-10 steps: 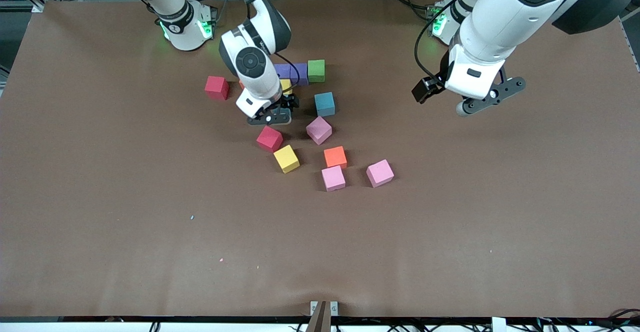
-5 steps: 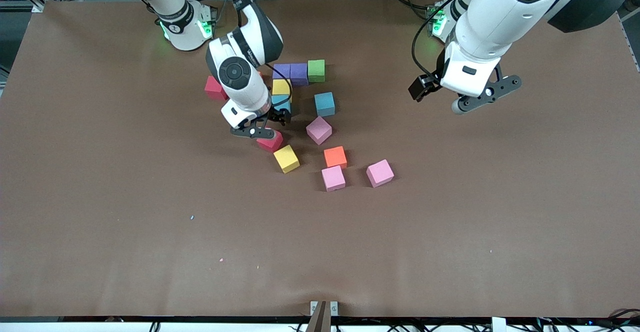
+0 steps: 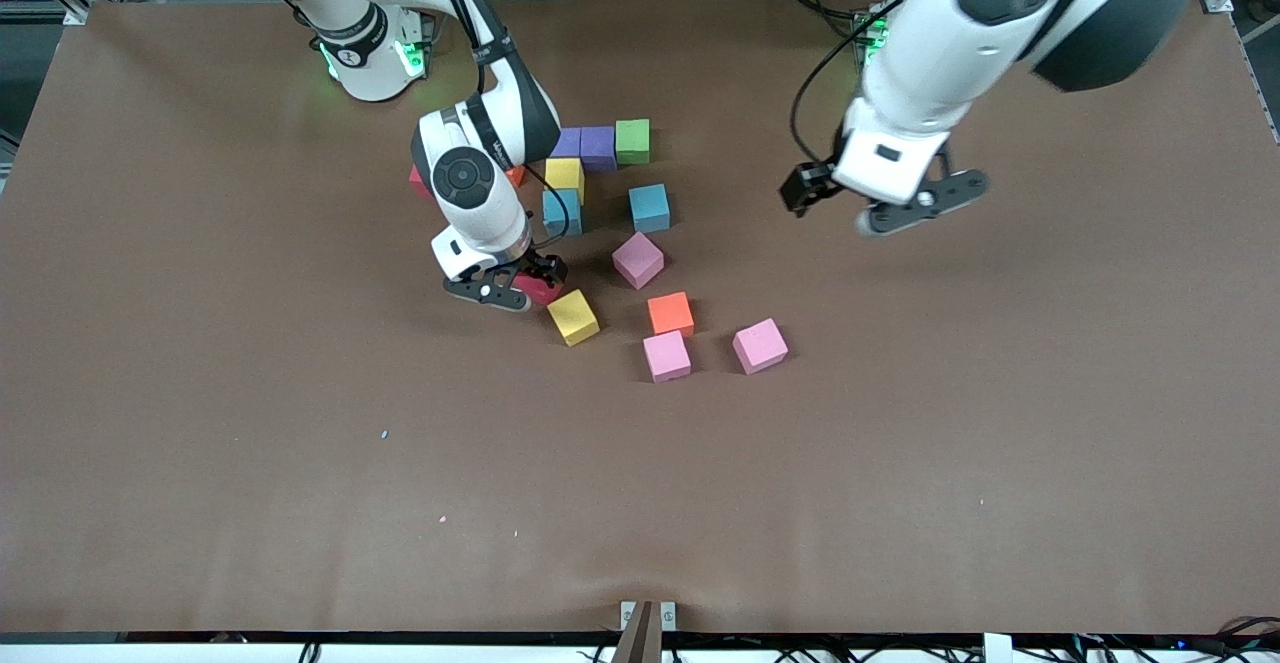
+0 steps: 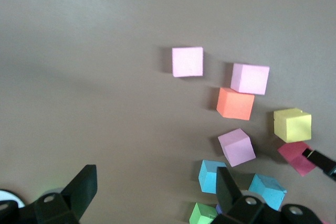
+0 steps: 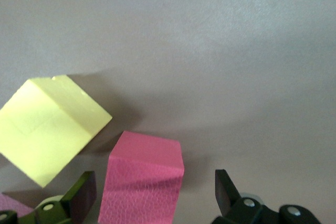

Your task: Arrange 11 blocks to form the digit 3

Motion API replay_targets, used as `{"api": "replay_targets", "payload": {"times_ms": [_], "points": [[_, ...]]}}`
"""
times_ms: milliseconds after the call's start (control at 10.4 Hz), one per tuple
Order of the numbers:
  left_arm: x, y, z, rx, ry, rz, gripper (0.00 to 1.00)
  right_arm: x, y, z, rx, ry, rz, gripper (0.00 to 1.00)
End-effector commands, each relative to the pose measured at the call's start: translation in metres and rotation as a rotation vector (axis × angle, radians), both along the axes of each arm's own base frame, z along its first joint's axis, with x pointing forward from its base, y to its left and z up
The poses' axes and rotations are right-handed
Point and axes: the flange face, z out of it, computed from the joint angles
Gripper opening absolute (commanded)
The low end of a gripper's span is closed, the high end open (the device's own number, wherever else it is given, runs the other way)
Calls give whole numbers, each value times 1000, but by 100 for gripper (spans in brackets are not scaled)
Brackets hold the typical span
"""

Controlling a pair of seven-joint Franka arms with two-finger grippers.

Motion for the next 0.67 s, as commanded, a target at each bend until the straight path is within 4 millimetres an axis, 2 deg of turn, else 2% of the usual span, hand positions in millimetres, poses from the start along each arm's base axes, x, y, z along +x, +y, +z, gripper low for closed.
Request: {"api": "replay_targets", "payload": {"times_ms": [0, 96, 192, 385, 481, 577], "points": [[-26, -36, -38, -15, 1, -83, 100, 12, -3, -6, 1, -24, -38, 100], [-34, -50, -62, -44, 0, -110, 100, 10, 0, -7, 14, -17, -51, 100], [-50, -72, -86, -95, -28, -145, 100, 7, 4, -10, 29, -7, -67, 100], [-81, -92, -157, -169, -18, -218, 100, 0, 10, -16, 24, 4, -61, 100], [-105, -108, -174, -176, -58, -294, 100, 0, 9, -18, 21, 7, -62, 100], [-113, -109, -187, -189, -63, -308, 100, -3, 9, -22, 15, 12, -58, 100]]}}
